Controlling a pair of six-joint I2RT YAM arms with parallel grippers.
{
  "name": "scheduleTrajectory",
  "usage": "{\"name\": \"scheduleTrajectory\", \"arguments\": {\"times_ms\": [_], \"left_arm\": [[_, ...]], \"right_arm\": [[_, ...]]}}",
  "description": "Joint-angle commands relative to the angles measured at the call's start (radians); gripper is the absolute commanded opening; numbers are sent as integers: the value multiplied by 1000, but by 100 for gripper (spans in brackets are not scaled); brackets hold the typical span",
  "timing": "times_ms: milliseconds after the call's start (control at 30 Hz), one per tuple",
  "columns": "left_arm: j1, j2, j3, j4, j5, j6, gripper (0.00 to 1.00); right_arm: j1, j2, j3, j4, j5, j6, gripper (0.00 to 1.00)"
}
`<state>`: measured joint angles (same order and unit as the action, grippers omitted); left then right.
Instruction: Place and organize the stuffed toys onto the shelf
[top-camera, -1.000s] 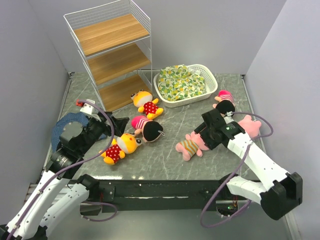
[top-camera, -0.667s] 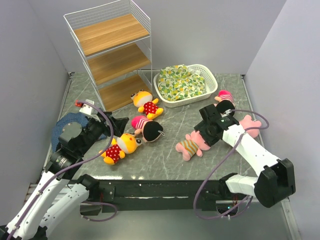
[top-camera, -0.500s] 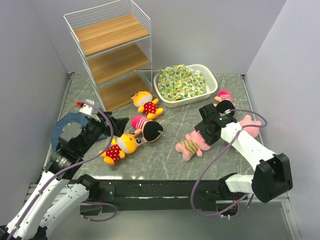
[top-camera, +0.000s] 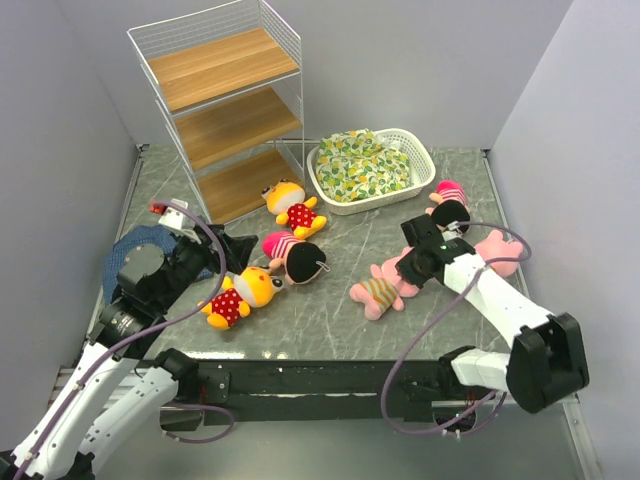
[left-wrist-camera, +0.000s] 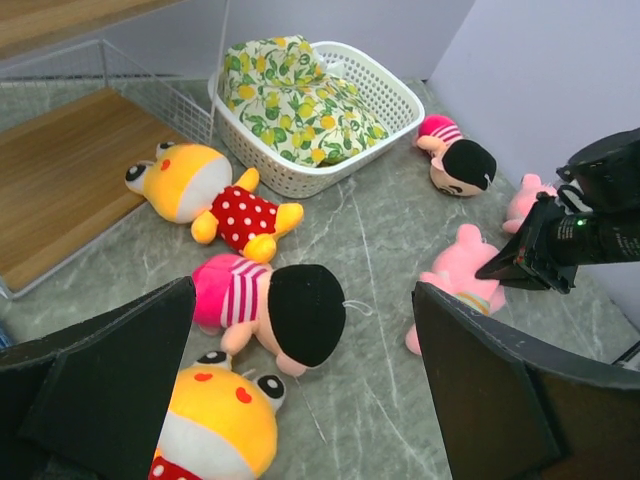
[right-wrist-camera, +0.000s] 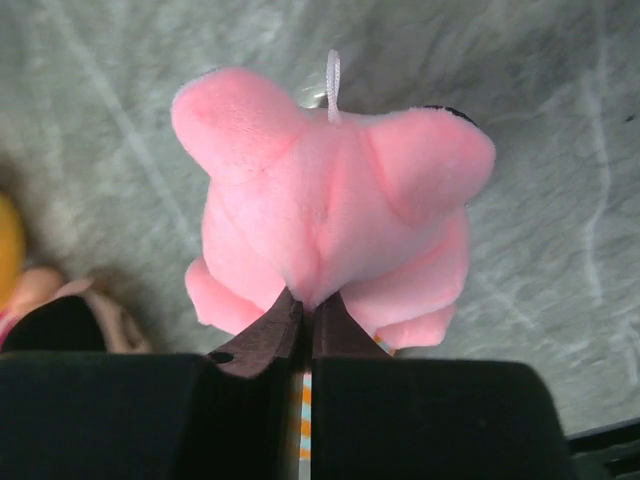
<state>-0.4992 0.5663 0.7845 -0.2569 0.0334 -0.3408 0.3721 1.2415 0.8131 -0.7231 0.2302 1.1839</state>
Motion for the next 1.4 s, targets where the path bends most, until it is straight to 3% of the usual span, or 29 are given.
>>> {"name": "scheduleTrajectory", "arguments": {"times_ms": [0, 233, 500, 767, 1000, 1133, 1367], "left_arm": [[2, -3, 73, -47, -26, -73, 96], [2, -23, 110, -32, 201, -174, 96], [2, 78, 47, 112, 497, -234, 96], [1, 182, 32, 401, 657, -291, 97], [-12, 250, 44, 502, 711, -253, 99], [-18, 276, 61, 527, 741, -205, 99], [-54, 322, 81, 596, 744, -176, 90]], "right_arm": [[-9, -126, 31, 65, -63, -58, 0], [-9, -290, 28, 325, -399, -89, 0], [-4, -338, -68, 793, -695, 172, 0], [4, -313, -54, 966, -755, 224, 0], [5, -312, -61, 1057, -784, 296, 0], [4, -320, -42, 1028, -786, 293, 0], [5, -324, -66, 1090, -784, 353, 0]]}}
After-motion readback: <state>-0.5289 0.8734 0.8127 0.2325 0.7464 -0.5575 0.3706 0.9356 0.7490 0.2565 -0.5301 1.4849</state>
